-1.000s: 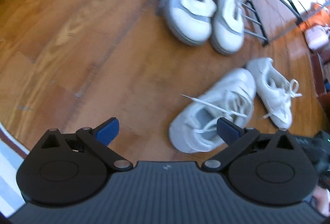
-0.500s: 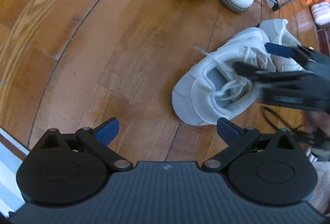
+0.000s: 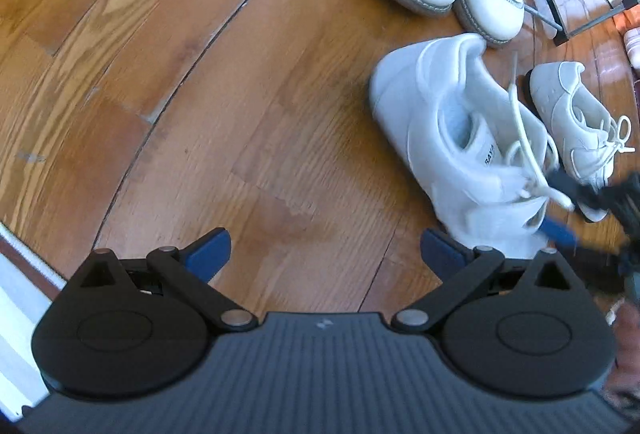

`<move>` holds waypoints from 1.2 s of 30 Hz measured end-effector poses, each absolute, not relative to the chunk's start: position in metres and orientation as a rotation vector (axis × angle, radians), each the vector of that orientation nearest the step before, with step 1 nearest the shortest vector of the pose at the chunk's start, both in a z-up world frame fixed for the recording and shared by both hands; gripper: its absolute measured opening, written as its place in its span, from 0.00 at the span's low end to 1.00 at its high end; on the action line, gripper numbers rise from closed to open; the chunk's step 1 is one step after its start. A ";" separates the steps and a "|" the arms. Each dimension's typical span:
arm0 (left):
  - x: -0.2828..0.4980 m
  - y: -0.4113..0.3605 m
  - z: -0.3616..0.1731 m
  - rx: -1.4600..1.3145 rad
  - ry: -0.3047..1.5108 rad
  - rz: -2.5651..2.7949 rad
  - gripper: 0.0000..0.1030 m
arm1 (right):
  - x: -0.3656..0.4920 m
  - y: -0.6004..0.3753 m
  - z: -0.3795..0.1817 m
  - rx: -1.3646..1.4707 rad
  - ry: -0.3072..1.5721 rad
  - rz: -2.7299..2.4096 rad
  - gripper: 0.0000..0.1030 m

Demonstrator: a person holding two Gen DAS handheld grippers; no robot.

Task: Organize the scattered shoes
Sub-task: 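Position the open right tool over the heels of both white velcro sneakers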

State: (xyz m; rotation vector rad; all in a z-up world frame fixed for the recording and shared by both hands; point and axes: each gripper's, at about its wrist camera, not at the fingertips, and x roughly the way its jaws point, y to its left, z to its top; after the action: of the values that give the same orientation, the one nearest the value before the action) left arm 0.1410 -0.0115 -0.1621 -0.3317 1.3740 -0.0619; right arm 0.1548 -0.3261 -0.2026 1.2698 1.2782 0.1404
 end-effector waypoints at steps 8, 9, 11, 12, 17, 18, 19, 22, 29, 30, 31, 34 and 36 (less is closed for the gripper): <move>0.156 -0.045 -0.179 -0.287 1.374 -0.161 1.00 | 0.166 -0.354 -0.109 0.744 1.126 0.240 0.78; 0.157 -0.047 -0.179 -0.292 1.371 -0.174 1.00 | 0.172 -0.353 -0.099 0.648 1.101 0.240 0.87; 0.158 -0.054 -0.179 -0.319 1.344 -0.214 1.00 | 0.197 -0.351 -0.071 0.248 1.023 0.219 0.92; 0.159 -0.056 -0.179 -0.328 1.331 -0.229 1.00 | 0.204 -0.359 -0.070 0.180 0.984 0.192 0.93; 0.163 -0.073 -0.181 -0.322 1.304 -0.278 1.00 | 0.237 -0.411 -0.101 0.269 0.961 0.161 0.93; 0.163 -0.075 -0.181 -0.316 1.303 -0.278 1.00 | 0.243 -0.421 -0.117 0.335 1.015 0.166 0.93; 0.163 -0.077 -0.179 -0.311 1.322 -0.287 1.00 | 0.246 -0.425 -0.126 0.343 1.041 0.152 0.93; 0.166 -0.080 -0.178 -0.295 1.332 -0.296 1.00 | 0.249 -0.428 -0.144 0.317 1.077 0.127 0.99; 0.176 -0.101 -0.185 -0.318 1.374 -0.372 1.00 | 0.256 -0.405 -0.162 0.454 1.204 0.202 0.99; 0.177 -0.105 -0.185 -0.306 1.368 -0.384 1.00 | 0.256 -0.401 -0.162 0.477 1.222 0.210 0.99; 0.178 -0.111 -0.184 -0.292 1.365 -0.396 1.00 | 0.251 -0.392 -0.161 0.528 1.256 0.236 0.99; 0.178 -0.117 -0.182 -0.278 1.366 -0.407 1.00 | 0.244 -0.363 -0.162 0.574 1.283 0.296 1.00; 0.176 -0.112 -0.177 -0.286 1.379 -0.410 1.00 | 0.245 -0.344 -0.156 0.487 1.266 0.307 0.99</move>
State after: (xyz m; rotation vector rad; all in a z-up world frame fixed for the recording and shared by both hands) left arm 0.1764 -0.1119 -0.1768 -0.2858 1.3788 -0.4103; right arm 0.2448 -0.3440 -0.1558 0.4875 1.2655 0.3072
